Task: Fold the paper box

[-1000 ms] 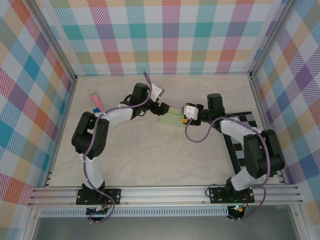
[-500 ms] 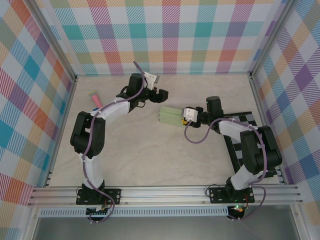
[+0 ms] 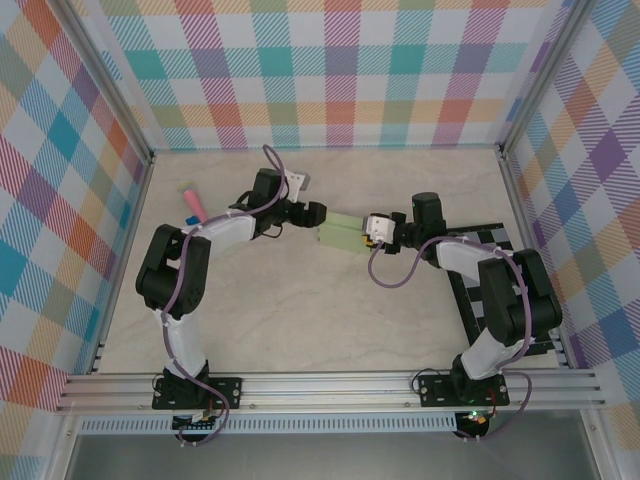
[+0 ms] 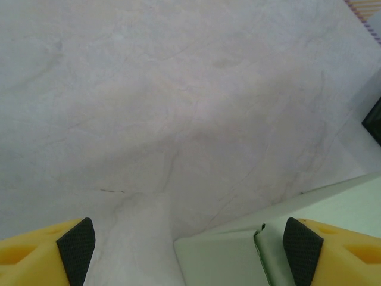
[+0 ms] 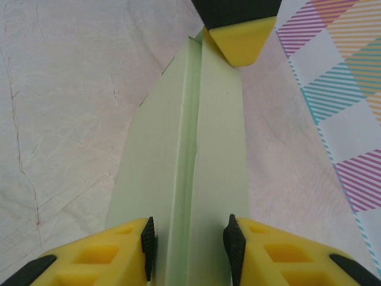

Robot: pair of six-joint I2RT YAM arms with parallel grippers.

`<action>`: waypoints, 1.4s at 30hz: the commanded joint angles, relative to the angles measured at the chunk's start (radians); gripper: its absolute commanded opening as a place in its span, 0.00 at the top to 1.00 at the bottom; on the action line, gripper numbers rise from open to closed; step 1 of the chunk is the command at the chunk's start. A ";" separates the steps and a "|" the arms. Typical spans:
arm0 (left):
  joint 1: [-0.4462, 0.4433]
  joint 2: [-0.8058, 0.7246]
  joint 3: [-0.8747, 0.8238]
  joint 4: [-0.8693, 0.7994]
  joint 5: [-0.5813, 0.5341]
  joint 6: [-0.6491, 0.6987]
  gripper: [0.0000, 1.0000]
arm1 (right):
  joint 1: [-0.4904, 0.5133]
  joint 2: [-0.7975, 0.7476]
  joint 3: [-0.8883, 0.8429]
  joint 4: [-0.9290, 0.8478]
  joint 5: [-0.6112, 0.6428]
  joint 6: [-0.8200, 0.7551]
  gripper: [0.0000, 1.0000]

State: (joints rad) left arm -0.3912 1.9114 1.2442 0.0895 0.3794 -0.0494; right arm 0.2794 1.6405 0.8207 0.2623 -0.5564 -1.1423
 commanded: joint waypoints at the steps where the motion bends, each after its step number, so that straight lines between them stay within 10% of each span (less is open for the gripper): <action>1: -0.012 0.004 -0.013 0.020 -0.035 0.004 0.16 | 0.004 0.027 -0.025 -0.081 0.010 -0.013 0.61; 9: -0.027 0.037 -0.012 -0.008 -0.095 0.030 0.17 | 0.004 -0.065 -0.052 -0.005 -0.040 0.089 0.41; 20: -0.034 0.026 -0.026 -0.008 -0.122 0.046 0.17 | 0.004 -0.082 -0.057 -0.013 -0.131 0.216 0.40; 25: -0.034 0.024 -0.037 0.002 -0.122 0.049 0.18 | 0.002 0.011 -0.126 0.168 0.024 0.288 0.41; 42: -0.009 -0.074 -0.025 0.074 -0.036 -0.036 0.17 | 0.023 0.064 -0.060 -0.020 0.043 0.126 0.50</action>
State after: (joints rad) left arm -0.4091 1.8744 1.1889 0.1822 0.3134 -0.0612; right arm 0.2966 1.6592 0.7708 0.3874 -0.5335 -1.0061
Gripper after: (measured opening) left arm 0.832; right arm 0.498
